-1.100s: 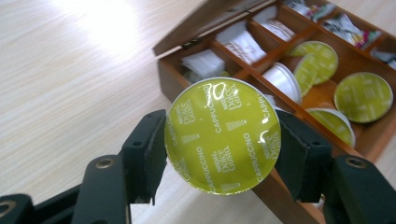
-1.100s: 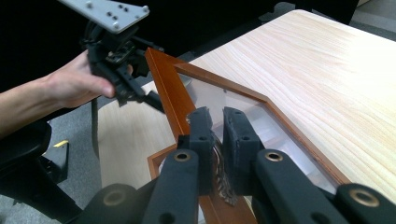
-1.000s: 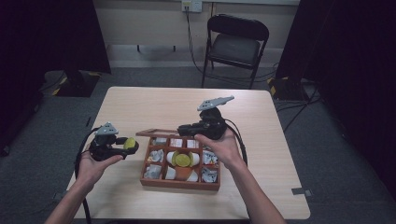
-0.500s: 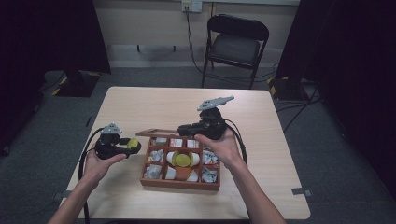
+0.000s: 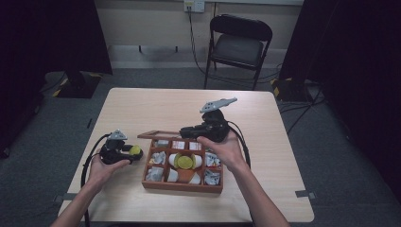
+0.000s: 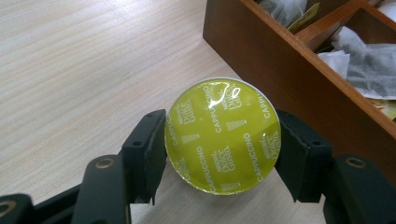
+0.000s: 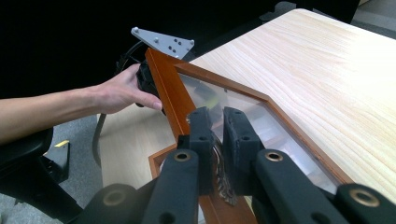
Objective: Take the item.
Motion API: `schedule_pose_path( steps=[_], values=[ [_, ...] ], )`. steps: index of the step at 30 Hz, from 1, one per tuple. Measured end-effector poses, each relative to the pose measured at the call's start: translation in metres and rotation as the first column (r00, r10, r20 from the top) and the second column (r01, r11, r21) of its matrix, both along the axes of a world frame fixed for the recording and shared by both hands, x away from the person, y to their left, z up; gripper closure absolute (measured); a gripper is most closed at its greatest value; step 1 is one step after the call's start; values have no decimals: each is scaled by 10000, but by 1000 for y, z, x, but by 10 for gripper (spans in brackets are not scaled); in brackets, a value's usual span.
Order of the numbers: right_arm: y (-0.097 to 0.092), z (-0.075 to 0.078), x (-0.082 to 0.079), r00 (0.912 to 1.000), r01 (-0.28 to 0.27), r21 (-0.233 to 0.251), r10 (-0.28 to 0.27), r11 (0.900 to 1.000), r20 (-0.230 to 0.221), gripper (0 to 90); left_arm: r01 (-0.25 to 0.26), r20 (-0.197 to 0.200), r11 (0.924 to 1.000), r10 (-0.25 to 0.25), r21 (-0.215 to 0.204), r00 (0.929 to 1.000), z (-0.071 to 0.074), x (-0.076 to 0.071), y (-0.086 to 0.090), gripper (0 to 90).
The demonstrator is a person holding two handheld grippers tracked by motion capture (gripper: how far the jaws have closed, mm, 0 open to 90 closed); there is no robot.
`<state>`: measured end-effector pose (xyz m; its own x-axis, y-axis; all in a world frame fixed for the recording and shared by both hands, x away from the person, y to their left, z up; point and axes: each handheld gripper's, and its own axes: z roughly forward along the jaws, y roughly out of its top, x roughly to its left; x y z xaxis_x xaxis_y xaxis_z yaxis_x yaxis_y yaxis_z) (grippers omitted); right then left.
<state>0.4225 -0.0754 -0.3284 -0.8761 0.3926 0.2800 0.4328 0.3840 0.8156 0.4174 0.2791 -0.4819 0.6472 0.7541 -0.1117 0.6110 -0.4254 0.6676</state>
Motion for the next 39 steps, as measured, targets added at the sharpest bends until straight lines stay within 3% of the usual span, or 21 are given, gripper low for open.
schedule_pose_path(
  steps=[10, 14, 23, 25, 29, 31, 32, 35, 36, 39],
  values=[
    [0, 0, 0, 10000, 6, 6, -6, 10000, 4, 826, -219, 181, 9997, 222, -128, 9996, -4, 1, -2, 384],
    [0, 0, 0, 10000, 8, 0, -8, 10000, -19, 825, -519, -52, 9980, 517, -370, 9986, -6, 1, 1, 299],
    [0, 0, 0, 10000, 7, 15, -7, 10000, -48, 826, -499, 128, 9974, 506, -514, 9986, -1, -1, 7, 192],
    [0, 0, 1, 10000, -6, 12, 6, 10000, -51, 825, -408, 36, 9983, 410, -425, 9992, 1, -4, 8, 163],
    [0, 1, 2, 10000, 11, -5, -11, 10000, -50, 826, -362, 218, 9983, 372, -454, 9991, 5, -11, 12, 159],
    [0, 1, 2, 10000, 8, -6, -8, 10000, -48, 826, -385, 293, 9989, 392, -270, 9988, 6, -15, 15, 160],
    [0, 1, 2, 10000, 11, -7, -11, 10000, -42, 826, -506, 578, 9982, 524, -311, 9970, 8, -21, 21, 161],
    [0, 1, 1, 10000, 16, -14, -16, 10000, -41, 826, -451, 405, 9977, 472, -510, 9981, 9, -24, 27, 159],
    [0, 1, 1, 10000, 19, -17, -20, 10000, -45, 826, -545, 232, 9978, 554, -385, 9982, 10, -29, 31, 159],
    [1, 1, 0, 10000, 37, -55, -37, 10000, -8, 825, -840, 213, 9965, 840, -36, 9962, 8, -34, 35, 160]
  ],
)
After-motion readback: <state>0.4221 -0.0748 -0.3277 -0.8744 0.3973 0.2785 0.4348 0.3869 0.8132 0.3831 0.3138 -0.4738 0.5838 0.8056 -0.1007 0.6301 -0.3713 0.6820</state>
